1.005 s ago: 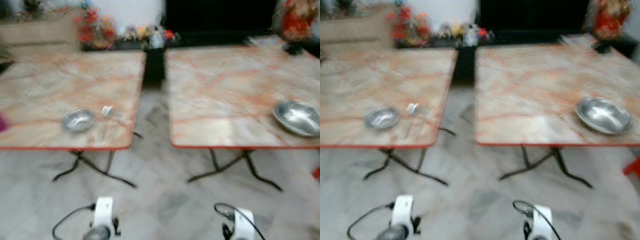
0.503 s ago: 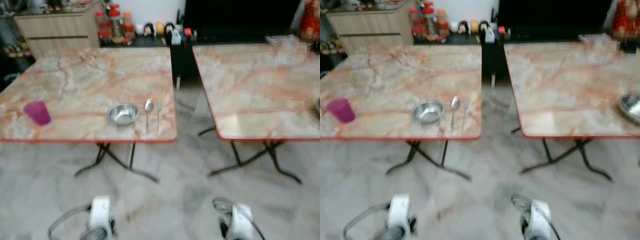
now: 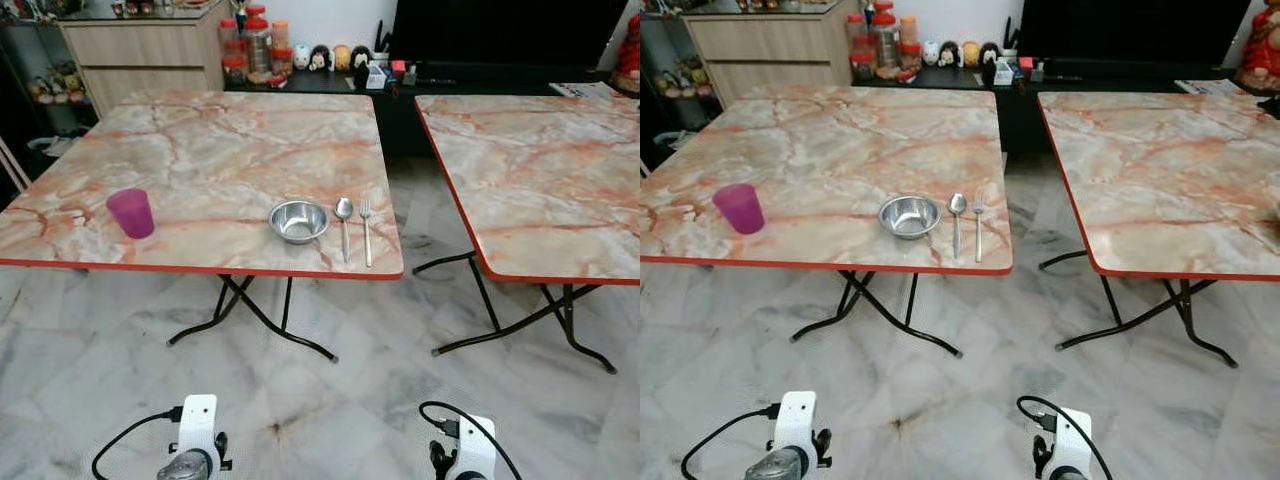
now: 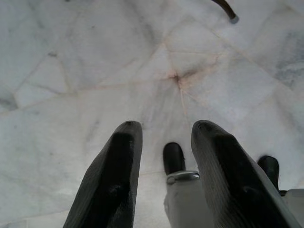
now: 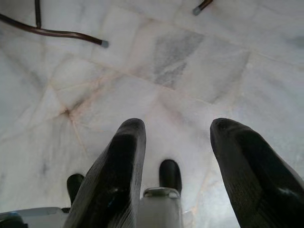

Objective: Setting the table

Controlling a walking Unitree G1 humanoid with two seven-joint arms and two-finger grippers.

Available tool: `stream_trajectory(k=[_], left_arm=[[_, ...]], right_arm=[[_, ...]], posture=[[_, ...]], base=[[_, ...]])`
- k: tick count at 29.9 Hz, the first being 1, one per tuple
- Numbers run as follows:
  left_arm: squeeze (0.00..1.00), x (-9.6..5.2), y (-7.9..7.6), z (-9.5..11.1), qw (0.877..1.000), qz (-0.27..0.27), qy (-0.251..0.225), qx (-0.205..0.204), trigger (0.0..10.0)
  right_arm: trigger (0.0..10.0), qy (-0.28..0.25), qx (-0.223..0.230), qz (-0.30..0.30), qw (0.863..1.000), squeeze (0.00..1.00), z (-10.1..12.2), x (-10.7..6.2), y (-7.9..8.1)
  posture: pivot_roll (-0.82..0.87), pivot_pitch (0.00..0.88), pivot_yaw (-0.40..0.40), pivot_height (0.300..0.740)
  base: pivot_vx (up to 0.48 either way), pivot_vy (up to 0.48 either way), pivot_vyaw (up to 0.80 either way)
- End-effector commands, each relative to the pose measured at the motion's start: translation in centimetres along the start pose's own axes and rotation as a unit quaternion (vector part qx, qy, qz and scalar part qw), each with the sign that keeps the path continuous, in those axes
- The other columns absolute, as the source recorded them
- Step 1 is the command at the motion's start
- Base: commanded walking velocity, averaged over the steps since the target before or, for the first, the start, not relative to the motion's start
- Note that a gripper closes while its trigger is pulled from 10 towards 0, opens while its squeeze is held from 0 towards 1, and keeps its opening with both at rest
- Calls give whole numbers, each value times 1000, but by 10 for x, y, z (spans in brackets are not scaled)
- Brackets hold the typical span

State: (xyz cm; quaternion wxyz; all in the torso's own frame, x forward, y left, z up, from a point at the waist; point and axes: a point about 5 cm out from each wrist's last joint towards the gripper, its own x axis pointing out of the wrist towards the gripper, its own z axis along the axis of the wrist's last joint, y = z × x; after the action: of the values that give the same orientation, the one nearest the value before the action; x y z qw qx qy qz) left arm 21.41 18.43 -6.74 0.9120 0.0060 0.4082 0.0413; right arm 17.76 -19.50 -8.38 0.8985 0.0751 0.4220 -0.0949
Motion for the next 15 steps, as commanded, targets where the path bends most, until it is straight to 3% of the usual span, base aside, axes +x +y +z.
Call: stream_trajectory(k=[1, 8, 15], left_arm=[[0, 0, -1, 0, 1000, 1, 2, -6, 10000], [0, 0, -2, 0, 1000, 3, 4, -3, 10000], [0, 0, 1, -3, 1000, 9, 9, -2, 10000]], right_arm=[[10000, -6, 1, -3, 1000, 0, 4, 1, -2], [10000, -8, 4, -5, 1000, 0, 5, 1, -3], [10000, -6, 4, -8, 1000, 0, 4, 1, -4]], posture=[[-3, 0, -16, 740], [-4, 0, -18, 740], [-4, 0, -20, 740]], base=[[0, 0, 0], [0, 0, 0], [284, 0, 0]])
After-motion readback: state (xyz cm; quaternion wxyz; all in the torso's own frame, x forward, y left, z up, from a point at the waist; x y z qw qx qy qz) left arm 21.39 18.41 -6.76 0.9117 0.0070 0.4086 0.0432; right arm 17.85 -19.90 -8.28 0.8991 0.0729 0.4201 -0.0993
